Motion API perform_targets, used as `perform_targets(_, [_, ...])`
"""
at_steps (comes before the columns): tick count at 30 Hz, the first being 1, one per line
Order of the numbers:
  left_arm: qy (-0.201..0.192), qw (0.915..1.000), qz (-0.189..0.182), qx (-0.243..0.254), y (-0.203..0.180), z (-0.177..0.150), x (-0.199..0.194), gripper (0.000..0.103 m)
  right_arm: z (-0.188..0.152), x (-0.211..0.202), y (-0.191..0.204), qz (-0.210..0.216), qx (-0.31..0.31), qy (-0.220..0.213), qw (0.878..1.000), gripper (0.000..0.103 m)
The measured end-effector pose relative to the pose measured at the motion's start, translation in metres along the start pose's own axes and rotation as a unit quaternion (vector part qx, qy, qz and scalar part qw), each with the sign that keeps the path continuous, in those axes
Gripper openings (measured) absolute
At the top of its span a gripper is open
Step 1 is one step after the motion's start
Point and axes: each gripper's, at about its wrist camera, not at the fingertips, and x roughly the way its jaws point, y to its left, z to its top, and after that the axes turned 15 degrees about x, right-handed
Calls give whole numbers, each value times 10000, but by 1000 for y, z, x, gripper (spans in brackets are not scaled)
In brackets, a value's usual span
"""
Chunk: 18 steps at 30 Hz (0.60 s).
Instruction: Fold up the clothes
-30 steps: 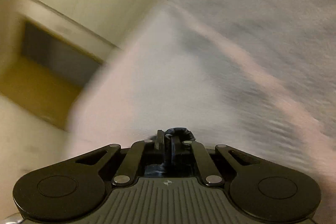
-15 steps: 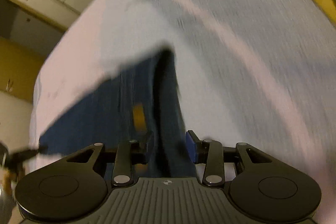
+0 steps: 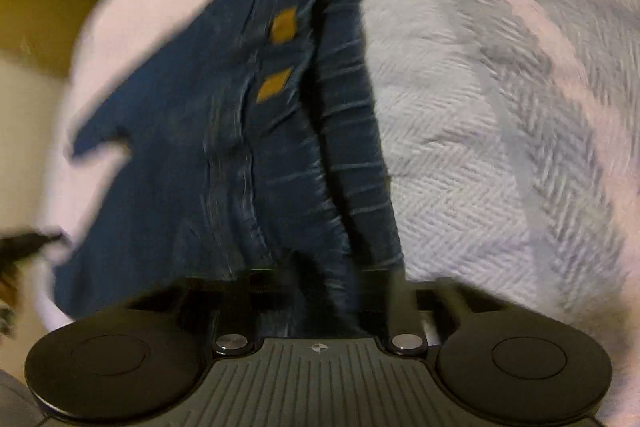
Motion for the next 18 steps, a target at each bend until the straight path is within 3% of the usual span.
perform_targets(4, [17,9996,278,59,15,-25,-19,13,-4,-11,2,-505,32,-28,9987,4])
perform_targets(6, [125,9987,501,-11,29,-39,-26,13,-10,4,-8,-882,210,-94,9958,6])
perform_targets(9, [207,9957,834,-353,61,-65,-42,18,-21,16,18,-1498,-280,-305,9878,21])
perform_targets(11, [183,9918,1052,-699,88,-84,-58,23,-32,10,34,-1826,-468,-460,9810,40])
perform_targets(12, [152,9892,1153,-890,102,-92,-66,26,-39,3,36,-1900,-403,-647,9788,44])
perform_targets(13, [91,9859,1243,-1119,118,-101,-74,29,-46,-5,33,-1890,-151,-850,9782,51])
perform_targets(15, [-50,9769,1411,-1603,150,-119,-88,33,-65,-20,11,-1632,1007,-1239,9736,56])
perform_targets(18, [-424,9569,1400,-2510,201,-142,-99,35,-100,-30,-25,-1028,2763,-1650,9412,57])
